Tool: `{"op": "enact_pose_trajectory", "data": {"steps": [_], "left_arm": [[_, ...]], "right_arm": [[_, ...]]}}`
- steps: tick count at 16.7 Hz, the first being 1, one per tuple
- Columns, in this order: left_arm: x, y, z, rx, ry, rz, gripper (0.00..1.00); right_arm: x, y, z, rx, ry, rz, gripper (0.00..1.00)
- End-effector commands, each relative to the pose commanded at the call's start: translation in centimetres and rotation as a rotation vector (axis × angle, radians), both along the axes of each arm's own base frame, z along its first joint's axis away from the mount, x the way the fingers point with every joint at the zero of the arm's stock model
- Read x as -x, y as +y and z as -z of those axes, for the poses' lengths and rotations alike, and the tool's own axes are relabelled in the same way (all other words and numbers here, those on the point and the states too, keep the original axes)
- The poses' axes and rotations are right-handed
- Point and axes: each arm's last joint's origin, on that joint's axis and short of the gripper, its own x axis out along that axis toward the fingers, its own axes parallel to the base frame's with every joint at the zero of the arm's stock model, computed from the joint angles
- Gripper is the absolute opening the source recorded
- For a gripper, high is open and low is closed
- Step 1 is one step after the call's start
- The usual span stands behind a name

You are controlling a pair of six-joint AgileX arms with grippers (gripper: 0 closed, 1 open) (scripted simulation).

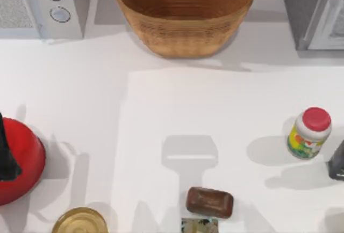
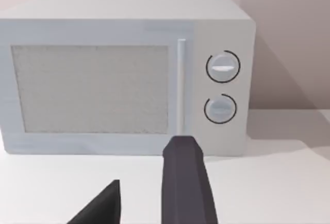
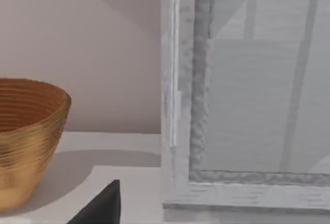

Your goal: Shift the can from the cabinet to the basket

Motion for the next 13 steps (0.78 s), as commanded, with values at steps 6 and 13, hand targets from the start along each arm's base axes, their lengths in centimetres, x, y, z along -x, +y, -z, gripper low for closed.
{"op": "enact_pose_trajectory", "data": {"steps": [6,13], "left_arm": [[0.0,0.0,0.0,0.0,0.0,0.0,1.0],[0.0,0.0,0.0,0.0,0.0,0.0,1.0]], "right_arm": [[-4.1,1.3,-13.8,0.0,-0.034,-0.003,1.0],[-10.9,3.1,-24.0,-0.004,-0.066,0.033,1.0]]}}
